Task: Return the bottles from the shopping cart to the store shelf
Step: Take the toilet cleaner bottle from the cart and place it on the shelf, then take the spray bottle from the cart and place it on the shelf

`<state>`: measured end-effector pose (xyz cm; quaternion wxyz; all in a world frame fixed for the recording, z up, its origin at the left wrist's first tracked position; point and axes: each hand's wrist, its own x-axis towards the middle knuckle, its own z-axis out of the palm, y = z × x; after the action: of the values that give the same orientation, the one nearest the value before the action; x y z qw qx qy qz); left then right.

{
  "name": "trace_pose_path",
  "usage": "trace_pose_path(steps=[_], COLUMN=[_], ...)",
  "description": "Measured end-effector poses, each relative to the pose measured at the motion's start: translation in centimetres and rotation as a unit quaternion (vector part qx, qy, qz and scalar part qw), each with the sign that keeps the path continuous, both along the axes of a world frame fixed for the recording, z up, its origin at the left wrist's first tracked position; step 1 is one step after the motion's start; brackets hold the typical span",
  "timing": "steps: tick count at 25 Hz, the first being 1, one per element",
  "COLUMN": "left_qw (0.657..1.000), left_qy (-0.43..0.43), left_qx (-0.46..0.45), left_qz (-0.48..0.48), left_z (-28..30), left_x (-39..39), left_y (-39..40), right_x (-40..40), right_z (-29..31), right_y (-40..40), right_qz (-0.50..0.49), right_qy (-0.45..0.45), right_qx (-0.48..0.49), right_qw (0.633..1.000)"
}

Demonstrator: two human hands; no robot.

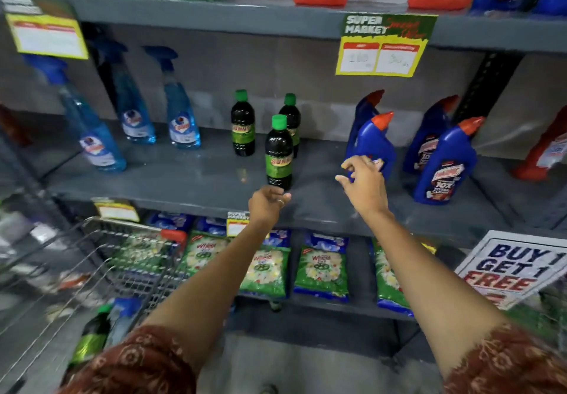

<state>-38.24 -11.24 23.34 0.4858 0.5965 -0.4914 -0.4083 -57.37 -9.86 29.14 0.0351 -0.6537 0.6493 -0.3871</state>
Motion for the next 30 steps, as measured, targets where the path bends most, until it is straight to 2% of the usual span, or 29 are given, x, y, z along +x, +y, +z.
trace_pose_path(steps=[6, 11, 16, 20, 24, 27, 30], left_qw=[0.993, 0.97, 0.948, 0.929, 0.882, 0.868, 0.859], left_qy=[-0.069, -0.123, -0.113, -0.095, -0.093, -0.1, -0.073], left_qx=[0.024, 0.127, 0.236, 0.308, 0.432, 0.473, 0.493], left_qz=[0.093, 0.169, 0.179, 0.18, 0.164, 0.113, 0.119], left_z=[-2.4, -6.1, -11.3, -16.7, -23.5, -28.1, -31.7], left_x=[13.7, 25.1, 34.0, 39.1, 41.9, 42.5, 42.7], left_y=[6.1, 9.8, 11.8, 13.1, 14.8, 16.5, 17.7], right_x=[12.4, 24.2, 35.6, 43.4, 48.9, 51.4, 52.7], right_z=[-2.9, -5.9, -10.8, -16.1, -22.9, -29.0, -34.6], right_y=[0.6, 0.2, -0.7, -0.7, -0.1, 0.7, 1.6], right_qz=[0.133, 0.228, 0.308, 0.352, 0.365, 0.35, 0.334], right_qy=[-0.029, -0.035, -0.003, 0.038, 0.044, 0.073, 0.136], right_qx=[0.073, 0.142, 0.212, 0.285, 0.368, 0.461, 0.529], right_qw=[0.988, 0.963, 0.927, 0.891, 0.854, 0.812, 0.768])
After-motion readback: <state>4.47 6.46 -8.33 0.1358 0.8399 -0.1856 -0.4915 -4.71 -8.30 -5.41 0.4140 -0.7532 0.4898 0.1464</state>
